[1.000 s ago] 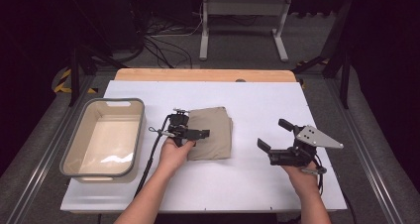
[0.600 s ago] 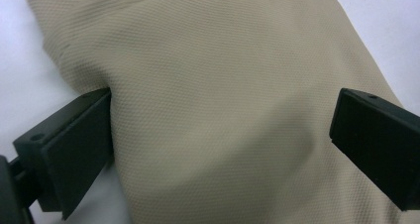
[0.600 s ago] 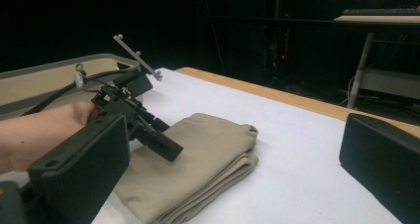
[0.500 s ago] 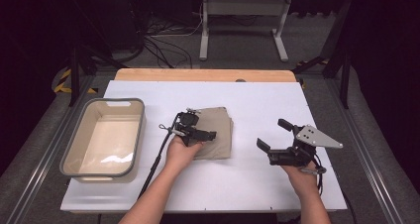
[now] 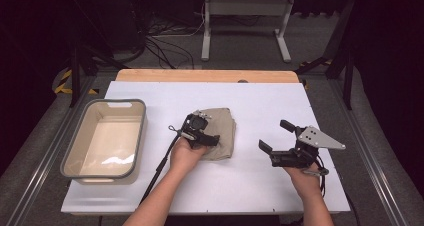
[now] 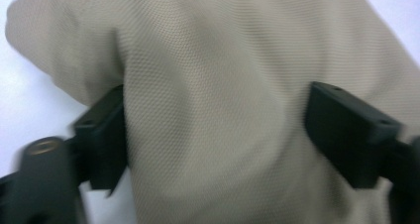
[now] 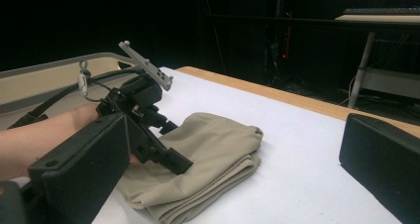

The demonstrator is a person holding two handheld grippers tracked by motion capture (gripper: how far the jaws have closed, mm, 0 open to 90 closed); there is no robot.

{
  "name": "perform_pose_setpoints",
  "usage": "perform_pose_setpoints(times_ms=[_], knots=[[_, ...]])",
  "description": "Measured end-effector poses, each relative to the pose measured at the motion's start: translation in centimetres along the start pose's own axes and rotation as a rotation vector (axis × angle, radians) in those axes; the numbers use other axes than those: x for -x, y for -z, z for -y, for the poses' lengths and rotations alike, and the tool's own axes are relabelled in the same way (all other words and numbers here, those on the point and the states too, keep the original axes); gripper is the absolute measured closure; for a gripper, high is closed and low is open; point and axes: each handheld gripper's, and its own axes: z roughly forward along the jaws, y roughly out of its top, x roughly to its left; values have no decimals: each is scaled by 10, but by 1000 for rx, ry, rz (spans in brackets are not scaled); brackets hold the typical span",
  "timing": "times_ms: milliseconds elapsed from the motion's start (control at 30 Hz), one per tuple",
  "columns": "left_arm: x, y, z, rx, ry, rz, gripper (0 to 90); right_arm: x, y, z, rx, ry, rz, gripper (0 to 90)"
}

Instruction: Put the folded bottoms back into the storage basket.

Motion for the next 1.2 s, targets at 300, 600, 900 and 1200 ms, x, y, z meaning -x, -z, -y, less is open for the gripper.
perform_pose_setpoints(times_ms=[300,600,900,1200], knots=[[2,1,1,23,-3,77,568,0,0,0,-2,0,-3,0],[4,2,4,76,-25,79,643,1,1,0,-2,1,-2,1],[8,10,10,199,-60,52,661,2,1,1,-1,0,7,1],[2,37,6,275,-62,44,658,4,3,1,8,-4,14,2]])
